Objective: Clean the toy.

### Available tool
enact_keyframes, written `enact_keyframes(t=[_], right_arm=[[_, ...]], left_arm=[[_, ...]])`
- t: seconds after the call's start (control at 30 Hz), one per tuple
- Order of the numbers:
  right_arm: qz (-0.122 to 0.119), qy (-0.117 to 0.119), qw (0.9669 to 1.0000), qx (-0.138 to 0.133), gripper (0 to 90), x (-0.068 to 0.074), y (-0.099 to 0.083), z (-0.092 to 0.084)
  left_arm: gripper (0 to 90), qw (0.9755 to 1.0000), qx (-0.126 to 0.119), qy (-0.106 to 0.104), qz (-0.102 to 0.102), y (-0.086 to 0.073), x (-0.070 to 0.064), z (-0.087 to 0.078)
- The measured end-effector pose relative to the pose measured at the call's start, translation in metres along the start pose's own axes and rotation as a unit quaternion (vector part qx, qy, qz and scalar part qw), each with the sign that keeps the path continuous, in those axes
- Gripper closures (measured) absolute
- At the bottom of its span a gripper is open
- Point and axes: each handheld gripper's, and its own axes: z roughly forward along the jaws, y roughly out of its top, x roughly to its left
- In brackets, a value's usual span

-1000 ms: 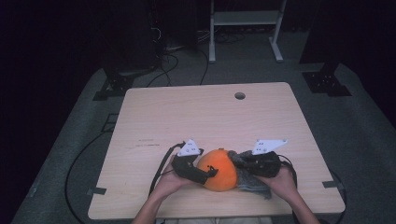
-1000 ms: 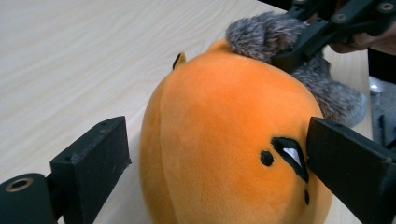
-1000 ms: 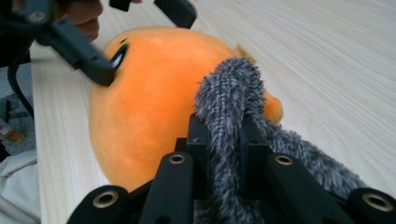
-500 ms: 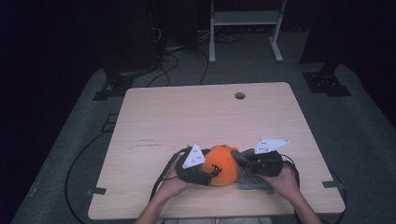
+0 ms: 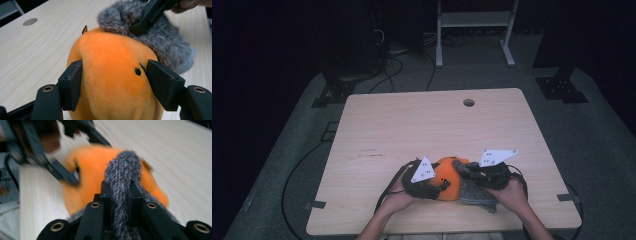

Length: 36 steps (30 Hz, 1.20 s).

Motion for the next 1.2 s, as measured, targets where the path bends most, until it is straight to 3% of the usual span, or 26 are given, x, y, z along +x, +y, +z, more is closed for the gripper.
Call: enact_keyframes(t=[0.13,0.23,0.3,0.43,0.53,0.6,0.7,0.77,0.83,0.87,0.93,0.97,1.1,1.2], right_arm=[[0.022,-0.017,0.9993,0.023,78.3,-0.011,-0.011,-0.005],[0.045,-0.024,0.9987,-0.009,78.2,-0.014,-0.009,-0.014],[0.058,-0.023,0.9980,-0.013,78.1,-0.017,-0.008,-0.011],[0.086,-0.010,0.9960,0.025,78.1,-0.023,-0.019,0.000],[0.081,-0.014,0.9952,0.053,77.8,-0.022,-0.023,-0.001],[0.076,-0.016,0.9960,0.044,77.7,-0.019,-0.019,-0.003],[0.076,-0.013,0.9970,0.005,77.5,-0.018,-0.008,-0.006],[0.076,-0.010,0.9970,0.009,77.3,-0.019,-0.007,0.000],[0.081,-0.005,0.9966,0.016,77.4,-0.017,-0.013,0.005],[0.080,-0.005,0.9966,0.018,77.4,-0.015,-0.014,0.005],[0.078,-0.003,0.9967,0.022,77.5,-0.013,-0.018,0.002],[0.082,0.002,0.9963,0.024,77.5,-0.012,-0.020,0.002],[0.088,0.018,0.9953,0.035,77.4,-0.012,-0.026,-0.001],[0.084,0.008,0.9964,-0.004,77.5,-0.014,-0.015,-0.014]], left_arm=[[32.4,1.0000,-0.001,-0.005,0.002,-0.002,0.001,-0.001],[32.5,0.9999,-0.003,-0.009,0.004,-0.004,0.001,-0.002],[32.5,0.9999,-0.006,-0.008,0.004,-0.005,0.001,-0.003],[32.4,0.9999,-0.008,-0.009,-0.002,-0.008,0.002,-0.004],[32.0,0.9999,-0.007,-0.011,-0.008,-0.007,0.003,-0.003],[31.8,0.9999,-0.007,-0.012,-0.008,-0.007,0.003,-0.002],[31.9,0.9998,-0.008,-0.012,-0.013,-0.008,0.004,-0.004],[30.3,0.9997,-0.008,-0.015,-0.019,-0.009,0.005,-0.004],[21.6,0.9984,-0.014,-0.031,-0.045,-0.007,0.010,-0.006],[19.6,0.9964,-0.028,-0.043,-0.068,-0.007,0.015,-0.008],[19.4,0.9919,-0.037,-0.050,-0.111,-0.010,0.022,-0.009],[20.3,0.9913,-0.031,-0.051,-0.117,-0.011,0.023,-0.007],[29.5,0.9952,-0.026,-0.045,-0.083,-0.009,0.016,-0.008],[32.9,0.9960,-0.028,-0.055,-0.064,-0.009,0.012,-0.008]])
